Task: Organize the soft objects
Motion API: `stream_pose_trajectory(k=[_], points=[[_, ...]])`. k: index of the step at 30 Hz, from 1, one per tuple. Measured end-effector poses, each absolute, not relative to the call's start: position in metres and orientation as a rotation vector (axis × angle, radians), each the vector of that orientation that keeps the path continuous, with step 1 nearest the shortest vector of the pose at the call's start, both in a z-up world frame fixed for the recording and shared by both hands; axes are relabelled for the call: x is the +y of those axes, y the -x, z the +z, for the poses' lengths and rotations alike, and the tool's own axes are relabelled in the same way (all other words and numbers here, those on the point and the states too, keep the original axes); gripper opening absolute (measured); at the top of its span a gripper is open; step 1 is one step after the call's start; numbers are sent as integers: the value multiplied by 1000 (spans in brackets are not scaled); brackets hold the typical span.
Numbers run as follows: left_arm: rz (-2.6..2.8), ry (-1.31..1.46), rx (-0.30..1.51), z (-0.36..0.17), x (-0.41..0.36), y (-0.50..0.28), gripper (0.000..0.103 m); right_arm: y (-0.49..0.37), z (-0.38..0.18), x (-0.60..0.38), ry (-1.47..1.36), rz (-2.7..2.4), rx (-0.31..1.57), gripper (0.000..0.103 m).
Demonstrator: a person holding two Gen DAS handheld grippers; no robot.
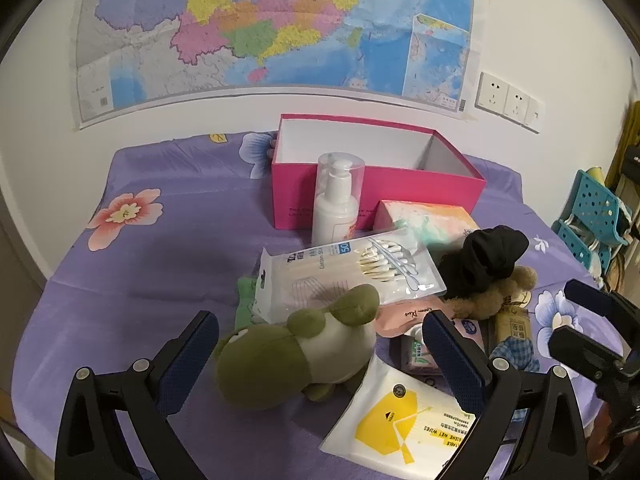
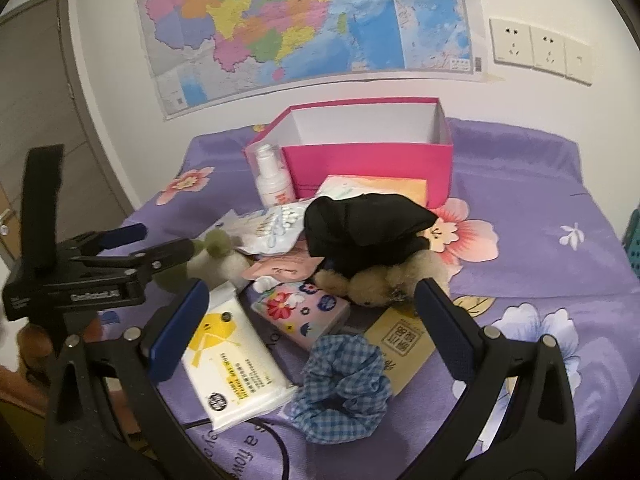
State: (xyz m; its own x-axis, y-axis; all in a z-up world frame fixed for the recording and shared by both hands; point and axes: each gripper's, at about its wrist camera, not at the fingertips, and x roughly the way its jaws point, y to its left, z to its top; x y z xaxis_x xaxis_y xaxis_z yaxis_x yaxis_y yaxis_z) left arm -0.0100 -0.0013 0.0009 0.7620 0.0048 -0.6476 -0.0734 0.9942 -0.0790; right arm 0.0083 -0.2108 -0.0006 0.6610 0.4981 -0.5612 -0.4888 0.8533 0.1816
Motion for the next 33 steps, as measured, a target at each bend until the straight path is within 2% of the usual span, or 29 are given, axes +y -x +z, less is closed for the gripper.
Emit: stream_pose_trajectory(k=[33], points=[[43,87,695,3,-5,17,103,1,-7,-204,18,525,643,103]])
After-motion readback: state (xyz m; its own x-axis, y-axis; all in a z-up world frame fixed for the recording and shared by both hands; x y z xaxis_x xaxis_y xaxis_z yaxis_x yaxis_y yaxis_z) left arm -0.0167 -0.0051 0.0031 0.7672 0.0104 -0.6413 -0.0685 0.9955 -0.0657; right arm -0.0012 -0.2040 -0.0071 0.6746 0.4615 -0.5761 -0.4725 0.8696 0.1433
